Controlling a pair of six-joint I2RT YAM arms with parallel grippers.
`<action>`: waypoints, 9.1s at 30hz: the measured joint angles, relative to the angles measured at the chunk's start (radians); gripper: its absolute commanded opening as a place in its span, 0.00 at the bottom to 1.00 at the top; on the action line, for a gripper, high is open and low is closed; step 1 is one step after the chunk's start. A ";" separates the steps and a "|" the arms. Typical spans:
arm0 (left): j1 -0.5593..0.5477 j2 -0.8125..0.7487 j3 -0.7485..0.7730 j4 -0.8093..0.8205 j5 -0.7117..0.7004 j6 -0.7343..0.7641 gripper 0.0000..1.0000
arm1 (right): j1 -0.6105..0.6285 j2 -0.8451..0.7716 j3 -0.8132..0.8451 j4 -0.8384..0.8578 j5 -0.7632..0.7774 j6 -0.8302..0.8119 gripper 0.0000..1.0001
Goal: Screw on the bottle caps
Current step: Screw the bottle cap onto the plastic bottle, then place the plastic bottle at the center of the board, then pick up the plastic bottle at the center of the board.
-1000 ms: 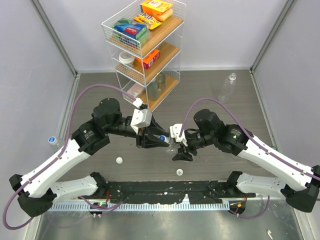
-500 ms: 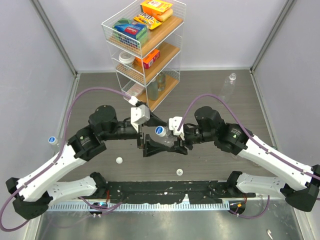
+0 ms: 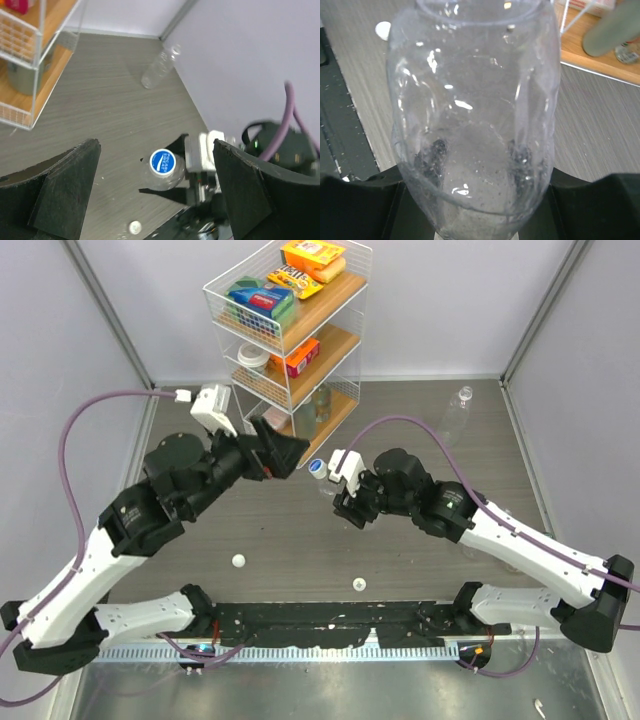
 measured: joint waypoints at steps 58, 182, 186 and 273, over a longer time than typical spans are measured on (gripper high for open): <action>0.007 0.249 0.060 -0.204 0.003 -0.410 0.00 | 0.000 0.060 -0.003 -0.040 0.110 -0.006 0.01; 0.956 1.053 0.608 -0.426 -0.160 0.045 0.62 | 0.002 -0.508 -0.411 0.153 0.454 0.338 0.89; 0.956 1.041 0.579 -0.428 -0.145 0.045 0.72 | 0.002 -0.508 -0.411 0.153 0.450 0.338 0.89; 0.022 -0.064 -0.611 -0.096 -0.024 -0.289 1.00 | -0.422 -0.002 -0.229 0.129 0.780 0.726 0.89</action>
